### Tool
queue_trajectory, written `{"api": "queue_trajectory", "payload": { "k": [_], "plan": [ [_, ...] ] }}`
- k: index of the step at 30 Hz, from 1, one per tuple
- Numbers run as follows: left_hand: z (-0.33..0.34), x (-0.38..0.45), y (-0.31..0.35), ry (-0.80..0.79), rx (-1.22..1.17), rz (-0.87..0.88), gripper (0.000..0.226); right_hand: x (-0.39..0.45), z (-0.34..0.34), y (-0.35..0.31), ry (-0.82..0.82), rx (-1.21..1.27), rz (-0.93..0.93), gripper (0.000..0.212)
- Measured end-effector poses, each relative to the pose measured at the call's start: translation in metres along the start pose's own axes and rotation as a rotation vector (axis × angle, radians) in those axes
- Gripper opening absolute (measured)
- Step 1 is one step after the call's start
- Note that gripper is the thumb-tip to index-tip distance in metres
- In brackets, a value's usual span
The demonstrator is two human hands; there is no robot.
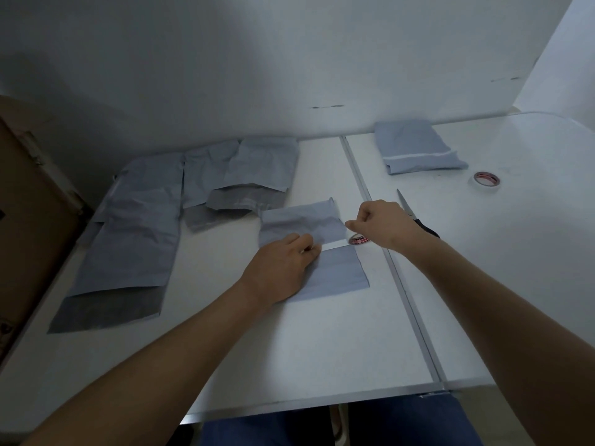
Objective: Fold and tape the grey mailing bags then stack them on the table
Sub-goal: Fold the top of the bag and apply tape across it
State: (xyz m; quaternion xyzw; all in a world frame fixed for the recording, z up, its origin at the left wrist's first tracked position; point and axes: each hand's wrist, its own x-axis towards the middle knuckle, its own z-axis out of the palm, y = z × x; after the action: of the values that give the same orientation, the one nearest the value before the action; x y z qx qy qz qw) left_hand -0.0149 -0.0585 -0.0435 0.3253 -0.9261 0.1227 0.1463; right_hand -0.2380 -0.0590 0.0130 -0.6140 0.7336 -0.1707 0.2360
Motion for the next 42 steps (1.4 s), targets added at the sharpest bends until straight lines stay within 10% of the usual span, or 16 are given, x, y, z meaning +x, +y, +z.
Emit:
{"api": "queue_trajectory", "payload": {
  "k": [23,31,42],
  "plan": [
    [-0.006,-0.001,0.002,-0.105,0.005,0.016,0.047,-0.004,0.0,0.001,0.047,-0.292,-0.069,0.023],
    [-0.016,0.024,0.005,-0.282,-0.023,0.04,0.044,-0.008,0.0,0.007,0.008,-0.108,-0.015,0.034],
    [0.01,0.023,0.01,-0.063,-0.188,0.112,0.039,-0.008,0.005,0.018,-0.05,0.158,0.06,0.039]
  ]
}}
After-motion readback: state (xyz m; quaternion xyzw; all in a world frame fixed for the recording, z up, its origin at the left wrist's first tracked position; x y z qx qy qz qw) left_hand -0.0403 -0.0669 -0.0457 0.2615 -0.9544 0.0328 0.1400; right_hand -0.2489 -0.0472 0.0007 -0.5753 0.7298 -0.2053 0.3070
